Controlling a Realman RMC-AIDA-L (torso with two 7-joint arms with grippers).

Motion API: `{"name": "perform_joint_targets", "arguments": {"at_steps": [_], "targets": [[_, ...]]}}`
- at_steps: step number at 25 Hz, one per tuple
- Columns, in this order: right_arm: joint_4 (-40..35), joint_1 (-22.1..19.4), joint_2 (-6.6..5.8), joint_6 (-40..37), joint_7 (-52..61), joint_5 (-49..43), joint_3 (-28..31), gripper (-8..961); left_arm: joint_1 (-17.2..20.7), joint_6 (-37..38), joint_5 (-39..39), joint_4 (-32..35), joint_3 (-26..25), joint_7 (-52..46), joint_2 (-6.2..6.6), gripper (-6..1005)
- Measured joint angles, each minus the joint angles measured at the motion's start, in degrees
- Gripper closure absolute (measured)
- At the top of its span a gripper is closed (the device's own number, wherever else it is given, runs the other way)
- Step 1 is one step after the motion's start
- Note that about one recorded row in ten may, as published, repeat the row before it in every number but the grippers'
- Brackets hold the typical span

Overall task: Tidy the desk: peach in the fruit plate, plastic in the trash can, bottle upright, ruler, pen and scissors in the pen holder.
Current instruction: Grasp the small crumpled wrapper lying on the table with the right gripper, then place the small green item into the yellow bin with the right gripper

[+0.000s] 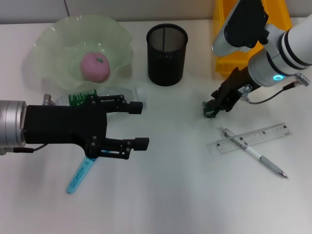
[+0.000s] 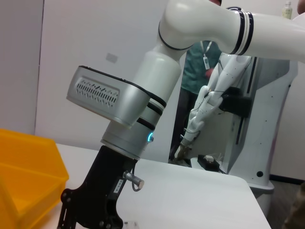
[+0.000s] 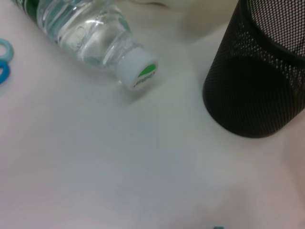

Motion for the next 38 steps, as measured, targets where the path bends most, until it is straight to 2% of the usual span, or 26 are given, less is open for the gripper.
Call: {"name": "perform_joint_targets", "arguments": {"at_steps": [12, 18, 21, 24, 25, 27, 30, 31, 32, 38], "targets": [[-0.5, -0.1, 0.00, 0.1, 0.0, -0.1, -0.2, 896, 0.0, -0.1, -0.1, -0.1, -1.3, 0.0, 0.05, 204], [-1.6, -0.5, 0.04, 0.0, 0.0, -0.1, 0.0, 954, 0.0, -0.1, -0.1, -0.1, -1.3, 0.0, 0.05, 204], [-4.4, -1.8, 0.10, -0.5, 0.1, 0.2, 0.3, 949, 0.0, -0.1, -0.1, -0.1, -1.4, 0.0, 0.05, 204], [-9.0, -4.3, 0.16, -0.9, 0.8, 0.7, 0.4, 943, 0.0, -0.2, -0.1, -0.1, -2.2, 0.1, 0.04, 204], [-12.8, -6.4, 0.18, -1.5, 1.4, 1.4, 0.3, 941, 0.0, -0.2, -0.1, -0.2, -2.6, 0.2, 0.00, 204], [-14.4, -7.5, 0.17, -1.6, 1.5, 2.2, 0.3, 938, 0.1, -0.2, -0.1, -0.2, -2.7, 0.4, -0.02, 204], [-22.1, -12.8, -0.05, -3.2, 1.1, 9.2, 0.4, 932, 0.4, -0.1, -0.6, -0.2, -2.7, 0.8, -0.05, 204], [-22.1, -12.8, -0.05, -3.2, 1.1, 9.2, 0.4, 930, 0.4, -0.1, -0.6, -0.2, -2.7, 0.8, -0.05, 204], [-26.2, -15.8, -0.01, -3.9, 1.0, 11.7, 0.4, 928, 0.5, -0.2, -0.8, -0.2, -2.7, 1.0, -0.05, 204], [-32.1, -21.3, 0.19, -3.1, 0.0, 16.6, 0.7, 917, 0.5, -0.2, -0.9, -0.3, -2.7, 2.0, -0.04, 205]]}}
